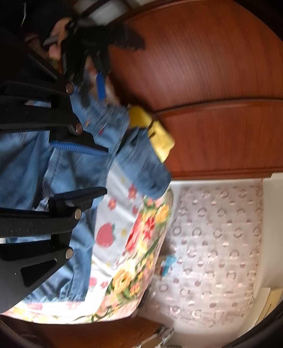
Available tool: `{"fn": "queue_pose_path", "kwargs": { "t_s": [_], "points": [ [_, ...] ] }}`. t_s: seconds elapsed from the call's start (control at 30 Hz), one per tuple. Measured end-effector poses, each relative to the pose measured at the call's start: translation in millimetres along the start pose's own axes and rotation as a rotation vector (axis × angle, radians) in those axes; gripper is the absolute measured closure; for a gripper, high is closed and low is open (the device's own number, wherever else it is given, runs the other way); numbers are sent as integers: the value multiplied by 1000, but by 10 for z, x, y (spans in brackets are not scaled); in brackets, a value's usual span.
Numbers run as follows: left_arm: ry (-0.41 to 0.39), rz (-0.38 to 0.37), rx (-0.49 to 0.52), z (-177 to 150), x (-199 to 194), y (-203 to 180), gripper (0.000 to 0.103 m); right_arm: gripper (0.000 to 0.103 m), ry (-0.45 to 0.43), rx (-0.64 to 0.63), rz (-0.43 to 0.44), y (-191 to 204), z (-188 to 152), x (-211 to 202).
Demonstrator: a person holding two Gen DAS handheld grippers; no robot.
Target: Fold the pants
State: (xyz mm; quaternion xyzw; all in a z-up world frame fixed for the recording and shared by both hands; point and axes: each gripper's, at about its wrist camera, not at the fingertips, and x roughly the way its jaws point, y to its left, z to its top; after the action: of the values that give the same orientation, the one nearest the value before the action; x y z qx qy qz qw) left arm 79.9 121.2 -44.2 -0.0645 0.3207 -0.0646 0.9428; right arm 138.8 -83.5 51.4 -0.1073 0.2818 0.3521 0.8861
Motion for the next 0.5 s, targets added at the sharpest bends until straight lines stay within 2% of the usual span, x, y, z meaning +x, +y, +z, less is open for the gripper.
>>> {"fn": "queue_pose_path", "kwargs": {
  "t_s": [0.1,0.23,0.5],
  "points": [
    [15,-26,5,-2,63,-44,51,64,54,18,-55,-172,-144,148],
    [27,-63,42,-12,139,-205,51,63,129,74,-96,-429,-388,365],
    [67,-102,120,-56,291,-510,51,60,223,140,-96,-604,-779,573]
  ]
}}
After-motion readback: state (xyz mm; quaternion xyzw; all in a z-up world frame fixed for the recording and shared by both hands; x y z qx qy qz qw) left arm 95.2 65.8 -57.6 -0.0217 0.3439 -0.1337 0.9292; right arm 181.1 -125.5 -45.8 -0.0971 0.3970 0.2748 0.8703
